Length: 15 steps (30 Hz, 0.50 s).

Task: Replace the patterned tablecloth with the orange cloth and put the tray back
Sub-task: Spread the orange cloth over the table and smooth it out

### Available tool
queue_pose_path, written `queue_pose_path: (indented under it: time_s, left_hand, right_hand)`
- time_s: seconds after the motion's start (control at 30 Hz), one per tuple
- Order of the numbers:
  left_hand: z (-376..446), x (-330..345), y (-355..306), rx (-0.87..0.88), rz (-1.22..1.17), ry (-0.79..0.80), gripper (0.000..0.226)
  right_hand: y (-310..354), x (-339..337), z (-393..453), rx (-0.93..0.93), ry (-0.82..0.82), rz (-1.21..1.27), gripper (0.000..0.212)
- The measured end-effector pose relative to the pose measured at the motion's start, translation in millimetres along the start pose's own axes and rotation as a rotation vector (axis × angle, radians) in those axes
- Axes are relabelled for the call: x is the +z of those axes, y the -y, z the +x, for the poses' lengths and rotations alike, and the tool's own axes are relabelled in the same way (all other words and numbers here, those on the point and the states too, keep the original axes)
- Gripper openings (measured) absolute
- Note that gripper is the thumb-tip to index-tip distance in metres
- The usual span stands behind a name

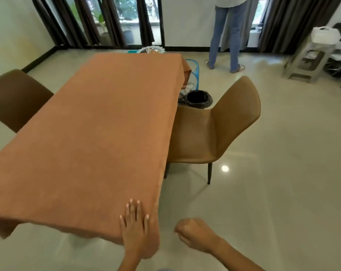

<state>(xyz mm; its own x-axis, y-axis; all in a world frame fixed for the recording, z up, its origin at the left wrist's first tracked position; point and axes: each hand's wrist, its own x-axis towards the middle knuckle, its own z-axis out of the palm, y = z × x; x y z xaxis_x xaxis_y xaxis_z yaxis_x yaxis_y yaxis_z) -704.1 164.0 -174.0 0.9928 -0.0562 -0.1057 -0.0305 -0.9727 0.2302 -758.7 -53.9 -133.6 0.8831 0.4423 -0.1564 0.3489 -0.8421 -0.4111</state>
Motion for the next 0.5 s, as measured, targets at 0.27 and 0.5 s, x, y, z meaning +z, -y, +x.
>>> queue_pose_path:
  time_s: [0.27, 0.5]
  left_hand:
    - [-19.3, 14.6, -67.7, -0.139, -0.169, -0.06, 0.079]
    - [52.7, -41.3, -209.1, -0.255, -0.5, -0.004, 0.029]
  right_hand:
    - [-95.5, -125.2, -22.5, 0.039, -0.029, 0.074, 0.032]
    - [-207.3, -243.3, -32.1, 0.073, -0.203, 0.177, 0.027]
